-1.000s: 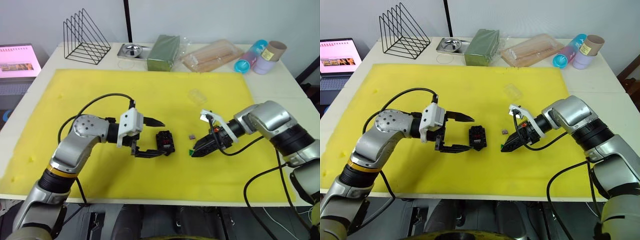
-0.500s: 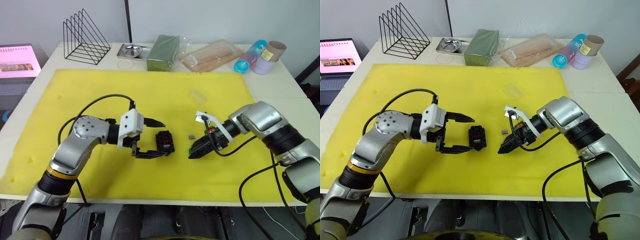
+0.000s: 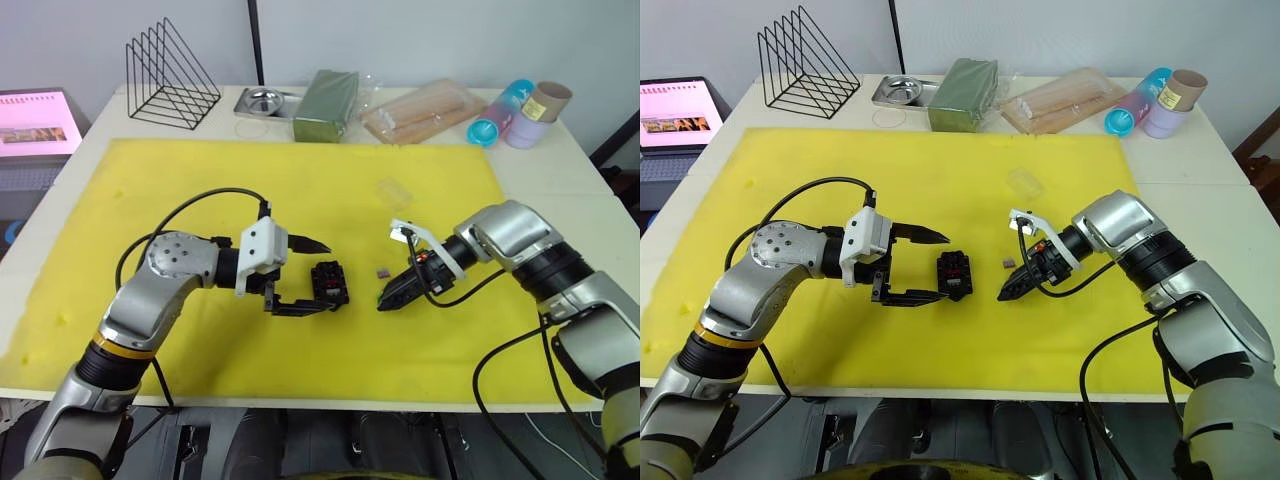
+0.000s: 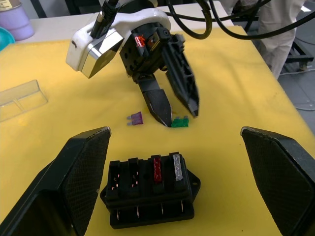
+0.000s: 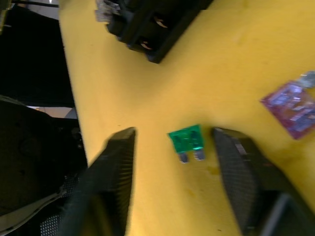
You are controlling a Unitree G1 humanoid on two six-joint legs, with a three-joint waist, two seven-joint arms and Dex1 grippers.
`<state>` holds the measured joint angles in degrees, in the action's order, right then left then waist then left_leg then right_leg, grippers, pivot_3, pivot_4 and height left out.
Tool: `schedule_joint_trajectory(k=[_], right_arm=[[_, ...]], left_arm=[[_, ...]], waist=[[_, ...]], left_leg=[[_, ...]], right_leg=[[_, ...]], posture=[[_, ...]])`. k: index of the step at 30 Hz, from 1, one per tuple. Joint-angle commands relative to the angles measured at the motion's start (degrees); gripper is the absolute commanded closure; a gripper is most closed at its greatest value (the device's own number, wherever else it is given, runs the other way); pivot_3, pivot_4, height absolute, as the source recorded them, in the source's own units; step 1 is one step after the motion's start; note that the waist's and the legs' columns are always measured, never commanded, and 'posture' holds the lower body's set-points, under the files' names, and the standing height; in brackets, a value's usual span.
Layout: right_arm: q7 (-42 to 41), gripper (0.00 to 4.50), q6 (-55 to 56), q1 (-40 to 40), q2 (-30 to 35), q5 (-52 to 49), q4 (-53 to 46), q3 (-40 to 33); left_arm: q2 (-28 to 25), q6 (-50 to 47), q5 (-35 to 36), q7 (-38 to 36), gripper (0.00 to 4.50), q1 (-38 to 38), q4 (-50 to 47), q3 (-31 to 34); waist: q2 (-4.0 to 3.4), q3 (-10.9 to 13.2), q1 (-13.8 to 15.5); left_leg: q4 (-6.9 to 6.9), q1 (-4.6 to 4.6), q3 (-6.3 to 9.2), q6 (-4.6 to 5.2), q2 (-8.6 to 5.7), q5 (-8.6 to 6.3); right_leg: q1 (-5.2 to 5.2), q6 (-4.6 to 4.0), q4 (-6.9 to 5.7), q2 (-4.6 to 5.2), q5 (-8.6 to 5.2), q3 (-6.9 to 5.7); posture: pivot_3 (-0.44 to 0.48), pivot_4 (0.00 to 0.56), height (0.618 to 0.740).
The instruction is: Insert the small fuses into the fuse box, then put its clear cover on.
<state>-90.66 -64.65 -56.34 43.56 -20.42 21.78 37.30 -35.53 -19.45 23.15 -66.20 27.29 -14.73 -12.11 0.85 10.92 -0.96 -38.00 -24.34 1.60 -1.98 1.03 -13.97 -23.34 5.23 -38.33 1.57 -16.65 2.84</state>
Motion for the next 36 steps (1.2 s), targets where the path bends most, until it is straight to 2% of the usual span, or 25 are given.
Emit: schedule_joint_trajectory(k=[1,2,9,12,14,23,30,33,36], right_arm=[[-0.8,3.16,0.7,-1.4,-0.5,0.9,0.1,-0.5],[-0.8,3.38,0.8,-1.4,-0.5,1.1,0.1,-0.5],[-1.1,3.38,1.0,-1.2,-0.8,1.8,0.1,-0.9],[-1.3,3.91,1.0,-1.2,-0.6,1.9,0.0,-1.1],[-1.4,4.49,0.8,-1.2,-0.4,1.9,-0.2,-1.1],[-0.9,4.49,-2.5,-0.5,1.4,0.3,-3.5,-2.8],[6.8,4.49,-15.9,2.5,2.5,-6.9,-11.0,-14.3],[14.4,4.49,-24.1,6.0,0.6,-9.1,-15.6,-24.3],[23.5,4.49,-27.7,12.1,-0.9,-16.4,-20.9,-35.9]], left_arm=[[0.0,0.4,0.5,0.1,0.00,0.5,-1.6,1.1],[0.0,0.4,0.5,0.2,0.00,0.5,-1.6,1.1],[0.1,0.5,0.3,0.2,0.00,0.8,-1.4,1.0],[0.1,0.5,0.3,0.2,0.00,1.0,-1.2,1.1],[0.1,0.6,0.3,0.2,0.00,1.0,-1.2,1.1],[0.4,0.7,0.2,0.2,0.00,1.3,-0.9,0.9],[0.7,0.6,0.1,0.4,0.00,1.0,-1.5,0.8],[0.8,0.5,0.2,0.7,0.00,0.7,-1.7,0.8],[0.9,0.2,0.4,1.0,0.00,0.2,-2.2,0.9]], waist=[[0.00,0.0,0.0],[0.00,0.0,0.0],[0.00,0.0,0.0],[0.00,0.0,0.0],[0.00,0.0,0.0],[0.00,0.0,0.1],[0.00,0.0,0.3],[0.00,0.0,0.3],[0.00,0.0,0.4]], left_leg=[[0.00,0.00,0.00,0.00,0.00,0.00],[0.00,0.00,0.00,0.00,0.00,0.00],[0.00,0.00,0.00,0.00,-0.01,0.00],[0.00,0.00,0.01,0.00,-0.01,0.00],[0.00,0.00,0.01,0.00,-0.01,0.00],[0.00,0.00,0.01,0.00,-0.02,0.00],[0.00,-0.02,0.04,0.00,-0.03,0.00],[0.00,-0.03,0.04,0.00,-0.05,0.00],[0.00,-0.03,0.06,0.00,-0.06,0.00]], right_leg=[[0.00,0.00,0.00,0.01,0.00,0.00],[0.00,0.00,0.00,0.01,0.00,0.00],[0.00,0.00,0.00,0.01,0.00,0.00],[0.00,0.00,0.00,0.01,0.00,0.00],[0.00,0.00,0.00,0.01,0.00,0.00],[0.00,0.00,-0.01,0.03,0.00,0.00],[0.00,0.00,-0.01,0.05,0.00,0.00],[0.01,0.00,-0.01,0.07,0.00,-0.01],[0.02,0.00,-0.02,0.07,0.00,-0.01]], posture=[[0.000,0.150,0.740],[0.000,0.150,0.740],[0.000,0.150,0.740],[0.000,0.150,0.740],[0.000,0.150,0.740],[0.000,0.150,0.740],[0.000,0.150,0.740],[0.000,0.150,0.740],[0.000,0.150,0.740]])
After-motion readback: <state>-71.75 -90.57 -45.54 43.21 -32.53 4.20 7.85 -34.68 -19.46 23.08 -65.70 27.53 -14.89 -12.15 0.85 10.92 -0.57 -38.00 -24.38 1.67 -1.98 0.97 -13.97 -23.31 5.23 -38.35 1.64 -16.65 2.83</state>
